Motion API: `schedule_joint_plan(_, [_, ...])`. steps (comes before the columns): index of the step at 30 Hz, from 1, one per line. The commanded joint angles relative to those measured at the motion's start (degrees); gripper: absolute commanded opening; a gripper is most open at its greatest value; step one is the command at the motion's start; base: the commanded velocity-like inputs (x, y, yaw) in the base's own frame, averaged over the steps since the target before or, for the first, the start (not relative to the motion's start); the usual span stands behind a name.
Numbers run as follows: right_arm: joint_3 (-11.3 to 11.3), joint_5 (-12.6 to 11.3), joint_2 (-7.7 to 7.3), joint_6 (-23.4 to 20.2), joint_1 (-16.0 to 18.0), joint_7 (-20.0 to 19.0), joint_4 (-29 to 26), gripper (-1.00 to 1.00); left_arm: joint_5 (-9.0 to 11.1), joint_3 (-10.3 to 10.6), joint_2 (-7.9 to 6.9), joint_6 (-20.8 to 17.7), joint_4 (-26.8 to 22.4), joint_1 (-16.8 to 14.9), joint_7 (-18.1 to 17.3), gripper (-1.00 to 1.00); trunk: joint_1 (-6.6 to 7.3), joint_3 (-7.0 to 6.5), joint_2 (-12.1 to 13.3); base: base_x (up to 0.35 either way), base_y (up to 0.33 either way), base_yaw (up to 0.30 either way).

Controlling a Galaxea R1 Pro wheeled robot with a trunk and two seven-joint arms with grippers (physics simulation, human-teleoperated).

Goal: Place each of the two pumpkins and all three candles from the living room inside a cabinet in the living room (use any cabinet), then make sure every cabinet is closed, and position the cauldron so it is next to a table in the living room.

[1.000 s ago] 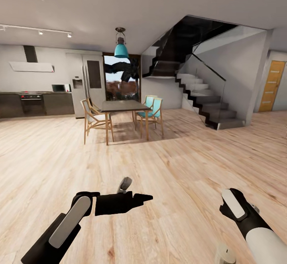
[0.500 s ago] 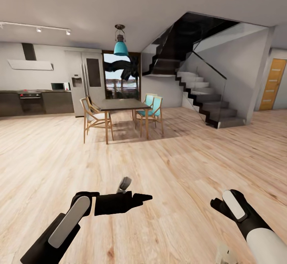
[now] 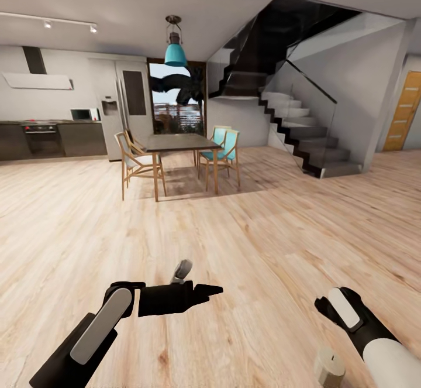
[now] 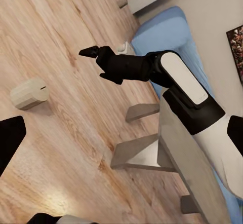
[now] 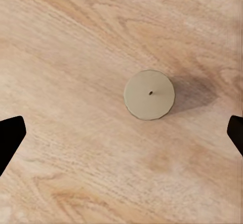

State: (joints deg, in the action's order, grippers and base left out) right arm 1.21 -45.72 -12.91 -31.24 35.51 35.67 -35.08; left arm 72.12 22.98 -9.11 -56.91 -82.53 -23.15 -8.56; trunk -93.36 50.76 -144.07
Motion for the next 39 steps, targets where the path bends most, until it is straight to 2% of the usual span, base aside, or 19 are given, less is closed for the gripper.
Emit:
schedule_joint_plan(1, [0.0, 0.0, -0.01, -0.1, 0.0, 0.4, 0.0, 1.0, -0.5, 0.0, -0.03, 0.0, 0.0, 0.0, -0.6, 1.0, -0.01, 0.29, 0.0, 0.0, 0.0, 0.0])
schedule_joint_plan(7, [0.0, 0.9, -0.01, 0.0, 0.1, 0.0, 0.2, 1.0, -0.5, 0.0, -0.03, 0.0, 0.1, 0.0, -0.6, 1.0, -0.16, 1.62, -0.1, 0.0, 0.0, 0.0])
schedule_joint_plan(36, [0.0, 1.0, 0.08, 0.1, 0.1, -0.4, 0.2, 1.0, -0.5, 0.1, 0.02, 0.0, 0.2, 0.0, -0.6, 1.0, -0.91, 8.05, -0.5, 0.0, 0.0, 0.0])
schedule_joint_plan(39, [0.0, 1.0, 0.08, 0.1, 0.1, -0.4, 0.1, 1.0, -0.5, 0.1, -0.02, 0.0, 0.2, 0.0, -0.6, 1.0, -0.91, 8.05, -0.5, 0.0, 0.0, 0.0])
